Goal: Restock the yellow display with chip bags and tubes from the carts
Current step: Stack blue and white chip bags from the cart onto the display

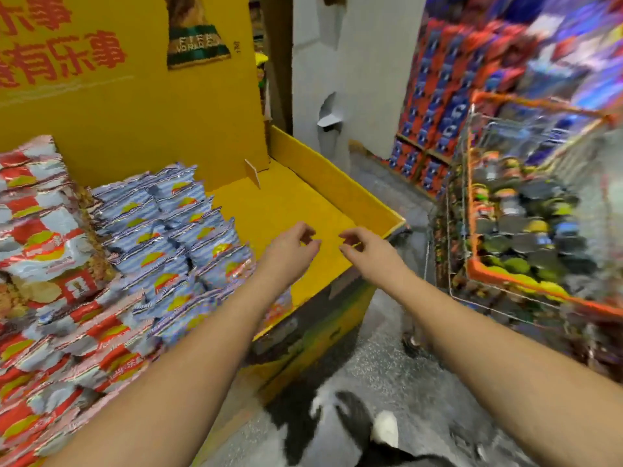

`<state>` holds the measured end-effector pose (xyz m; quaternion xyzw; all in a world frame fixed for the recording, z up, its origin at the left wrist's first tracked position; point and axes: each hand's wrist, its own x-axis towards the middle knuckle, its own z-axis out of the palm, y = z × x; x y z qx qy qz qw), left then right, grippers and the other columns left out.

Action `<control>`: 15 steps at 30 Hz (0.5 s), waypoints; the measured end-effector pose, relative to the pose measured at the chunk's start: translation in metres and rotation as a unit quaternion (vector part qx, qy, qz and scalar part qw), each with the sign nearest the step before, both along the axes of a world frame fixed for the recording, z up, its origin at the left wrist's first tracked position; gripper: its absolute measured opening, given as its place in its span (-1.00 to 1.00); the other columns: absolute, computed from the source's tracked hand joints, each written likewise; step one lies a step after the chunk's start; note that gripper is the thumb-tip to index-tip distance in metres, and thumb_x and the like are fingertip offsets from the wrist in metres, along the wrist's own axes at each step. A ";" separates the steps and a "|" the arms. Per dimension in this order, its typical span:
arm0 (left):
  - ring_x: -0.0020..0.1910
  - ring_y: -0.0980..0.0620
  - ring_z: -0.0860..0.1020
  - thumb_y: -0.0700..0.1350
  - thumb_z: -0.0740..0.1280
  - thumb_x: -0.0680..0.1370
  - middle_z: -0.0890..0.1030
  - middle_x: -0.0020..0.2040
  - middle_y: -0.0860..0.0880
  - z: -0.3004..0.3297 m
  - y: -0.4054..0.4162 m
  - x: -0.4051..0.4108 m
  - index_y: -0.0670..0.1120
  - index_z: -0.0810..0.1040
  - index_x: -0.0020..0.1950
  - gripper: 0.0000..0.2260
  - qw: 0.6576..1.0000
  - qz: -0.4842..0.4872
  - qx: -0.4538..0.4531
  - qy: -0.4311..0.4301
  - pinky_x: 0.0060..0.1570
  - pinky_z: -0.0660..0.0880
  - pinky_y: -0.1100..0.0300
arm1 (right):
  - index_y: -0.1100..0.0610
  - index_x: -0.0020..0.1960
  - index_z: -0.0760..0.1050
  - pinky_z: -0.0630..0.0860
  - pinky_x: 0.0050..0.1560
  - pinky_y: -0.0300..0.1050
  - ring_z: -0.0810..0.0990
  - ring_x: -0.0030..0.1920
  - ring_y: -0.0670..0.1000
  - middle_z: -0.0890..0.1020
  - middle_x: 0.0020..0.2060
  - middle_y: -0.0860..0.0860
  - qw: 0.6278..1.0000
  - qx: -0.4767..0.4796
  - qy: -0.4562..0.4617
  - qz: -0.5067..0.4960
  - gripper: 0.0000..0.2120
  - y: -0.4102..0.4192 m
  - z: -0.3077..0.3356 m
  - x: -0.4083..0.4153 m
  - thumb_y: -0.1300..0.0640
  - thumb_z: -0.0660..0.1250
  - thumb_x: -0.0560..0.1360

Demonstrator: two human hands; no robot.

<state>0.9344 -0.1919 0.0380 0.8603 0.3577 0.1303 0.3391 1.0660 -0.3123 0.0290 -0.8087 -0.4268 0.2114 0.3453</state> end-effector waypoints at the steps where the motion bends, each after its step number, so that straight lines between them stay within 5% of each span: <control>1: 0.08 -0.04 0.54 0.01 0.29 0.59 0.59 0.13 0.00 0.003 -0.013 0.016 -0.06 0.51 0.24 -0.74 1.000 -0.016 0.005 0.002 -0.05 0.40 0.15 | -0.02 0.22 0.48 0.45 -0.07 -0.11 0.56 -0.05 -0.04 0.56 -0.01 -0.12 0.999 0.005 0.018 -0.026 -0.78 -0.017 0.001 0.009 0.00 0.26 0.59; 6: -0.03 0.01 0.56 0.01 0.30 0.58 0.61 0.06 0.04 0.008 -0.112 0.105 -0.04 0.53 0.16 -0.79 0.992 -0.126 -0.007 -0.009 -0.13 0.41 0.16 | -0.04 0.19 0.49 0.44 -0.14 -0.26 0.55 -0.04 -0.09 0.59 -0.03 -0.11 0.985 0.012 0.042 -0.166 -0.80 -0.137 -0.001 0.066 0.02 0.28 0.58; 10: 0.02 -0.02 0.57 0.00 0.29 0.59 0.63 0.05 -0.01 -0.006 -0.207 0.174 -0.08 0.54 0.16 -0.78 0.975 -0.220 -0.014 0.018 -0.05 0.45 0.13 | -0.04 0.16 0.52 0.44 -0.12 -0.24 0.58 -0.08 -0.09 0.62 -0.05 -0.10 0.968 0.006 0.052 -0.245 -0.82 -0.251 -0.013 0.108 0.05 0.29 0.56; 15: 0.10 0.02 0.56 0.04 0.30 0.58 0.60 0.07 0.08 -0.025 -0.342 0.253 -0.01 0.54 0.16 -0.78 0.949 -0.312 -0.017 0.049 -0.07 0.38 0.21 | 0.03 0.16 0.52 0.36 -0.21 -0.43 0.53 -0.16 -0.13 0.57 -0.14 -0.12 0.947 -0.010 0.072 -0.313 -0.83 -0.400 -0.034 0.160 0.10 0.30 0.57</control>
